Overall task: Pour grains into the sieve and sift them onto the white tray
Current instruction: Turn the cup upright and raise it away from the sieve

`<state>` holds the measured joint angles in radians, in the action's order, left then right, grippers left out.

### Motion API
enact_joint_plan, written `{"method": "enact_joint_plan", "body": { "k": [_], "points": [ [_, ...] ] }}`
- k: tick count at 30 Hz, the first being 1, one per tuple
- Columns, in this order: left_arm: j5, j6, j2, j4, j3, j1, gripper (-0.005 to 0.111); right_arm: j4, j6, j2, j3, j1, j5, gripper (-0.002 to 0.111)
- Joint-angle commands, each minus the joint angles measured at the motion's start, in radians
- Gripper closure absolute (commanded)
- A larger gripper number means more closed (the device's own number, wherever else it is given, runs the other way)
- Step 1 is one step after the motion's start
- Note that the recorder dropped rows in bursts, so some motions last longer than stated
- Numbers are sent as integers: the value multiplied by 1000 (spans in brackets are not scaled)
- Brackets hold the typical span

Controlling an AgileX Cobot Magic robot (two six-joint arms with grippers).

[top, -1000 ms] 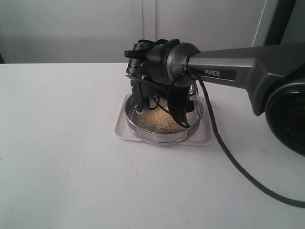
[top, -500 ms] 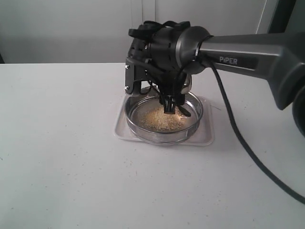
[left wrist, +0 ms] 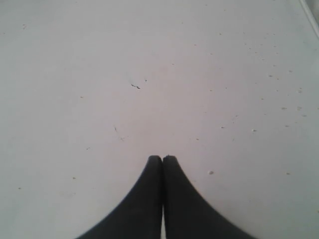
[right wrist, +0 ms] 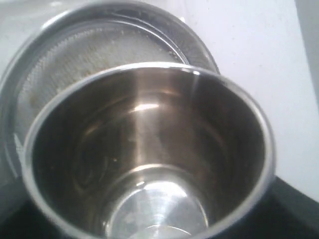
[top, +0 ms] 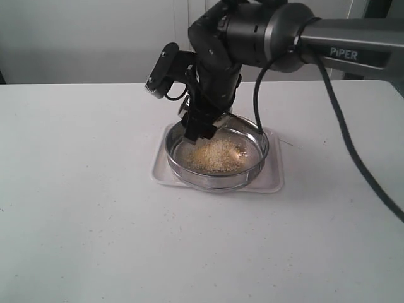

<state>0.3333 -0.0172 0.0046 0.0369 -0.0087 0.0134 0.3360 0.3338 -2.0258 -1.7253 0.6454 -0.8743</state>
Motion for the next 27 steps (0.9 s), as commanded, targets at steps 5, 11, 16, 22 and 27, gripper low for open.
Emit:
{"method": "enact_joint_plan", "body": {
  "k": [5, 11, 16, 22, 27],
  "points": [
    [3, -2, -5, 6, 9, 4, 107, -311, 92, 63, -7, -110, 47, 108],
    [3, -2, -5, 6, 9, 4, 107, -623, 206, 71, -7, -189, 96, 108],
    [3, -2, -5, 6, 9, 4, 107, -806, 330, 71, -7, -229, 89, 108],
    [3, -2, -5, 6, 9, 4, 107, -962, 427, 71, -7, -260, 85, 108],
    [3, -2, -5, 6, 9, 4, 107, -1107, 541, 71, -7, -275, 80, 108]
  ]
}}
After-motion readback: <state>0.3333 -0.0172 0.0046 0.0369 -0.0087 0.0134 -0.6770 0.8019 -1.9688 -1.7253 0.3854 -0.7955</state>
